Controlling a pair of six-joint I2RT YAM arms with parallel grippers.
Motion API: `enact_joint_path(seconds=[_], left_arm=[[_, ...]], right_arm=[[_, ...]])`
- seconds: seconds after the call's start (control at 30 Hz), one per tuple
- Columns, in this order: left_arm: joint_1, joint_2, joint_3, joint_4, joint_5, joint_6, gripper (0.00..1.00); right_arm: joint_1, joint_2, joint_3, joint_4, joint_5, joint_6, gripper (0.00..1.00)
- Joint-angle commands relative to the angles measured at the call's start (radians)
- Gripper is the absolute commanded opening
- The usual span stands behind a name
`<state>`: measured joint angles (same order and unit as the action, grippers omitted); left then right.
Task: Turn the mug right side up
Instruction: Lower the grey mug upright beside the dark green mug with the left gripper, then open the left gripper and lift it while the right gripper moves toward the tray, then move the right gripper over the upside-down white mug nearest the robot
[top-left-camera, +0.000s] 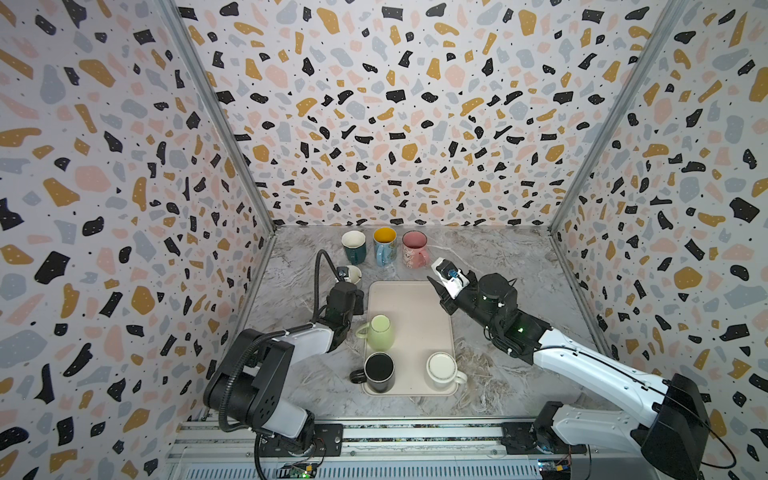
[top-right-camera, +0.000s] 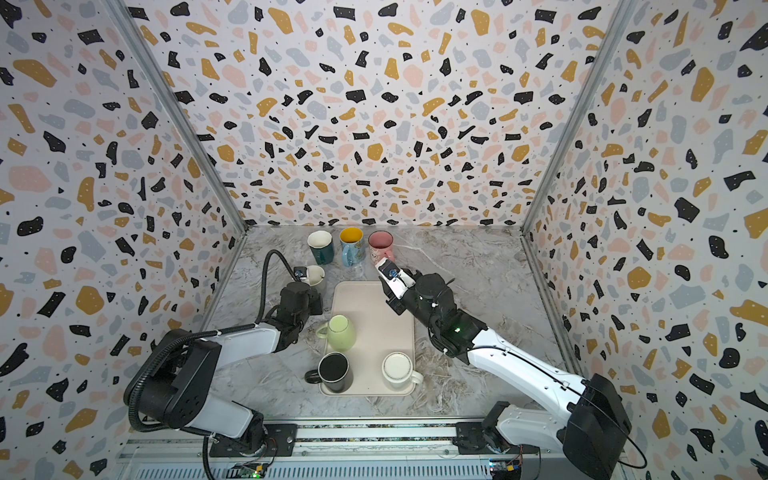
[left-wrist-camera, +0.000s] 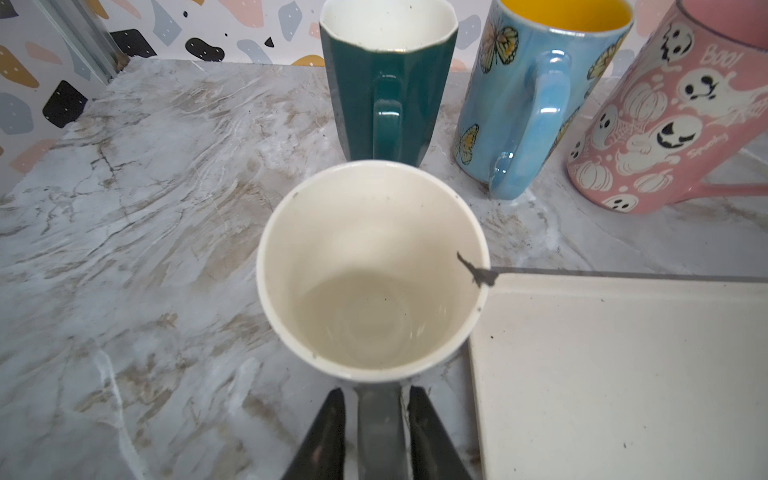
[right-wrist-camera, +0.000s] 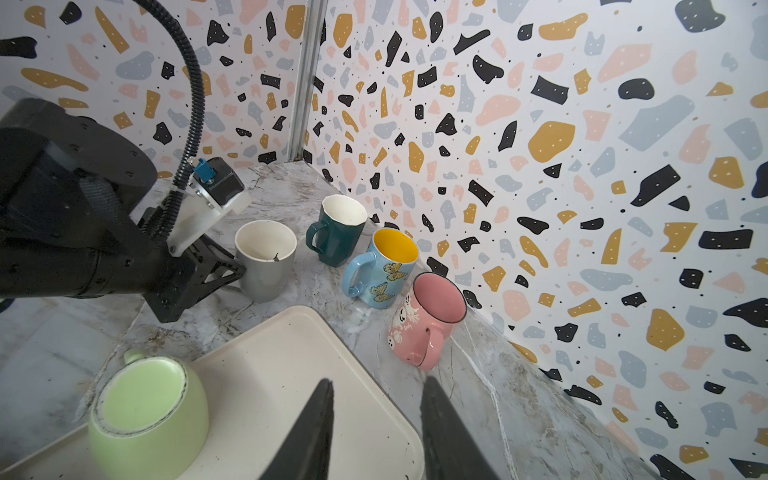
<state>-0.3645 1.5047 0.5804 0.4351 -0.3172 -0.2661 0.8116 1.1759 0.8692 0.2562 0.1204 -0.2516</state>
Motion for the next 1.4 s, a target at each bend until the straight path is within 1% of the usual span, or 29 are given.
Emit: enact_joint_path(seconds=[0.0,0.07,0.2,0.27,0.37,0.43,0.5,0.53,0.63,0.7,0.77,0.83,0.87,0.9,0.97,1.03,1.07,1.1,1.17,1.27,1.37], left_arm=[[-0.005,-0.025,-0.012,0.025,-0.023,-0.002,0.37],[-0.006,-0.035,-0.014,0.021,-0.025,-0.002,0.42],[-0.008,-0.069,-0.013,-0.010,-0.028,-0.008,0.47],[-0.011,-0.105,-0.012,-0.035,-0.029,-0.008,0.48],[-0.011,-0.171,0.016,-0.131,-0.029,-0.002,0.50],[-0.014,-0.223,0.036,-0.211,-0.018,-0.002,0.50],[-0.013,-0.287,0.056,-0.288,0.013,-0.013,0.52],[-0.013,-0.316,0.067,-0.323,0.026,-0.017,0.52],[-0.013,-0.407,0.105,-0.417,0.059,-0.024,0.56],[-0.013,-0.451,0.142,-0.463,0.067,-0.015,0.58],[-0.013,-0.474,0.196,-0.506,0.073,-0.001,0.60],[-0.013,-0.478,0.242,-0.533,0.081,0.004,0.61],[-0.013,-0.475,0.266,-0.544,0.089,0.004,0.61],[-0.013,-0.472,0.284,-0.552,0.095,0.004,0.61],[-0.013,-0.465,0.319,-0.562,0.116,0.004,0.61],[-0.014,-0.462,0.342,-0.565,0.127,0.004,0.62],[-0.013,-0.462,0.351,-0.564,0.130,0.004,0.62],[-0.014,-0.464,0.355,-0.557,0.130,0.005,0.62],[-0.013,-0.469,0.364,-0.552,0.132,0.005,0.63],[-0.013,-0.472,0.380,-0.552,0.150,0.010,0.64],[-0.013,-0.479,0.386,-0.552,0.166,0.004,0.64]], right_arm=[[-0.003,-0.035,-0.002,0.023,0.008,0.016,0.37],[-0.003,-0.036,-0.003,0.024,0.007,0.018,0.37],[-0.003,-0.041,-0.001,0.021,0.007,0.029,0.38],[-0.003,-0.042,0.008,0.005,0.007,0.043,0.40],[-0.020,-0.015,0.054,-0.064,-0.024,0.092,0.47],[-0.035,0.018,0.094,-0.128,-0.038,0.135,0.53],[-0.053,0.066,0.147,-0.207,-0.059,0.180,0.59],[-0.060,0.090,0.173,-0.245,-0.075,0.196,0.61],[-0.085,0.179,0.286,-0.404,-0.097,0.270,0.61],[-0.121,0.268,0.389,-0.539,-0.100,0.352,0.60],[-0.176,0.369,0.495,-0.725,-0.127,0.440,0.55],[-0.234,0.437,0.548,-0.850,-0.205,0.494,0.48],[-0.266,0.455,0.551,-0.891,-0.255,0.528,0.47],[-0.292,0.454,0.535,-0.904,-0.304,0.562,0.46],[-0.352,0.407,0.442,-0.850,-0.494,0.659,0.49],[-0.413,0.339,0.300,-0.745,-0.658,0.801,0.52],[-0.442,0.304,0.228,-0.699,-0.708,0.886,0.53],[-0.458,0.279,0.178,-0.680,-0.720,0.946,0.53],[-0.474,0.240,0.090,-0.667,-0.749,1.023,0.57],[-0.473,0.200,0.029,-0.708,-0.776,1.095,0.63],[-0.475,0.137,-0.055,-0.686,-0.831,1.215,0.67]])
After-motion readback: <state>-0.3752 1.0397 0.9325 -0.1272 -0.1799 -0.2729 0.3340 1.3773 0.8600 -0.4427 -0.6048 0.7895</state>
